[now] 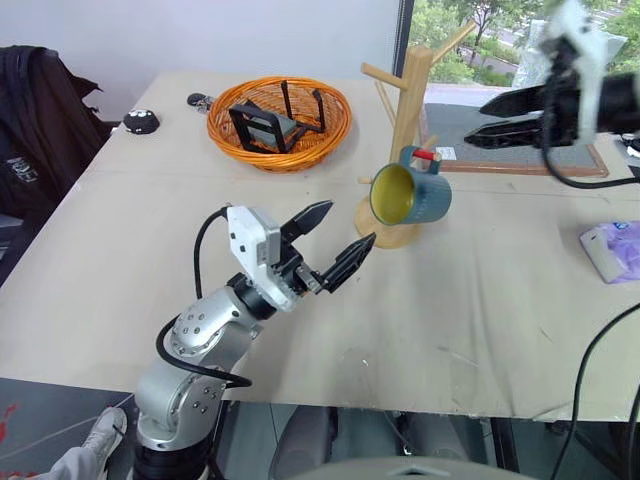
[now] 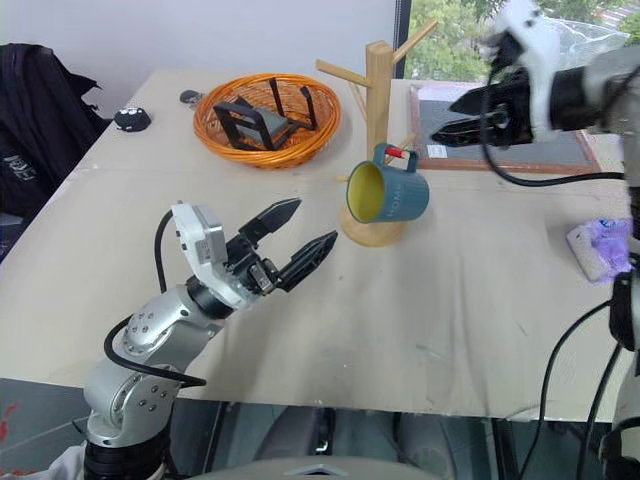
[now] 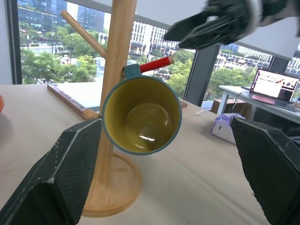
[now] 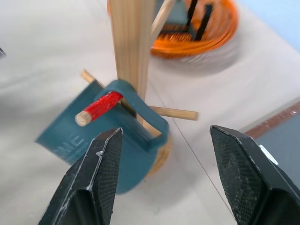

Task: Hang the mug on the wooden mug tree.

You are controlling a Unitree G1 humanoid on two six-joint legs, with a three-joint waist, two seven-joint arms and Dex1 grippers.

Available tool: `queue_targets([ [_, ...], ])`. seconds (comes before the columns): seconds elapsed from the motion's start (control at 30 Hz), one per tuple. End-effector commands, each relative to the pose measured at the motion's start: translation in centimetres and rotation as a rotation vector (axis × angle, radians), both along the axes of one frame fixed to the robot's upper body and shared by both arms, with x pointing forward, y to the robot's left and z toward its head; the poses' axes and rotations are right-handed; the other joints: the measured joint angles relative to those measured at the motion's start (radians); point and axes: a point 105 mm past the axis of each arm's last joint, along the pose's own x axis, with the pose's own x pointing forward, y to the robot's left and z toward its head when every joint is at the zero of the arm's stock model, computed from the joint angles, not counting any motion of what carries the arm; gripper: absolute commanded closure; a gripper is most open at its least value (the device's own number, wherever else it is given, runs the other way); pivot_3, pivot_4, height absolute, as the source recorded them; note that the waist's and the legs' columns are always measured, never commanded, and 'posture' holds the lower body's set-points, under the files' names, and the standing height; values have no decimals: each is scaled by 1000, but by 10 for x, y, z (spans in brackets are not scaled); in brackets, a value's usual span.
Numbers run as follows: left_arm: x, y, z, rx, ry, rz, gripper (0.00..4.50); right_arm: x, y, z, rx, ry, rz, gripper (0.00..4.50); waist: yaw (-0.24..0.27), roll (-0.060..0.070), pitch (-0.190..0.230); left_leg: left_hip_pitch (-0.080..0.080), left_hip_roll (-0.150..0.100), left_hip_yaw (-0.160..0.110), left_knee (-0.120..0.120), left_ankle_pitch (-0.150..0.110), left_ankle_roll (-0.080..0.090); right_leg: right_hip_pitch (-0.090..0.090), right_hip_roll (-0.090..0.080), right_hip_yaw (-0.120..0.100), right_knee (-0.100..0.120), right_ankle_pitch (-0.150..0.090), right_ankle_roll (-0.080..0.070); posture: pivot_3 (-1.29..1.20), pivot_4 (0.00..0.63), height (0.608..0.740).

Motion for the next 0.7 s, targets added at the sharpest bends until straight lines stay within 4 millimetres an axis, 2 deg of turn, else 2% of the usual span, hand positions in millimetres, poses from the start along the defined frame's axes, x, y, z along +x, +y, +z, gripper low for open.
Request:
queue_targets([
  [0.03,-3,10,-14,71,20,28,0,-36,-17,-21,135,37,85,1545,0,-1,-1,0,0,0,0,0,0,0,0,0,0,0,0,0,150,737],
  [0.1,0,21,-46,220,122,85,0,-53,-27,-60,228,84,58,1545,7,-9,-6,0,1,-2,-1,0,0,2,1,-2,0,0,0,0,150,737],
  [0.17,-3,30,-69,341,189,108,0,-65,-26,-94,326,70,-5,1545,8,-5,-5,1,2,-3,-1,-1,1,2,2,-4,1,0,-1,0,150,737],
  [0.2,-6,33,-76,370,204,105,0,-70,-25,-114,362,63,-40,1545,7,-4,-5,-1,1,0,-3,-1,1,0,1,0,2,0,-1,0,150,737],
  [0.3,-9,42,-88,418,221,130,0,-81,-25,-154,370,-6,-132,1545,1,2,-2,1,0,2,-1,-1,2,0,0,2,3,0,0,0,150,737],
  [0.43,-7,59,-105,450,233,198,0,-94,-26,-205,414,-82,-233,1545,-5,-2,-4,13,0,1,-1,-1,3,10,1,1,2,0,0,0,150,737],
  [0.47,-7,61,-108,441,238,208,0,-94,-27,-214,433,-84,-274,1545,-6,-1,-4,18,0,1,-2,-1,3,15,2,1,1,0,0,0,150,737],
  [0.5,-6,63,-109,450,234,214,0,-94,-27,-219,472,-84,-306,1280,-9,-1,-4,20,0,2,-3,-1,3,16,2,1,1,0,0,0,150,737],
  [0.57,-6,64,-111,460,222,208,0,-95,-25,-227,479,-95,-315,668,-10,-1,-4,20,1,2,-2,-1,3,16,2,1,1,0,0,0,150,737],
  [0.6,-6,65,-111,453,219,211,0,-97,-23,-229,476,-95,-300,193,-9,-1,-4,20,1,2,-2,-1,3,16,2,2,1,0,0,0,150,737],
  [0.63,-5,65,-111,446,222,217,0,-97,-21,-232,465,-98,-301,32,-7,-1,-4,20,1,2,-2,-1,3,16,1,2,1,0,0,0,150,737],
  [0.7,-6,62,-111,442,210,194,0,-96,-20,-237,471,-94,-307,32,-7,-1,-4,20,1,1,-2,-1,3,16,1,1,1,0,0,0,150,737],
])
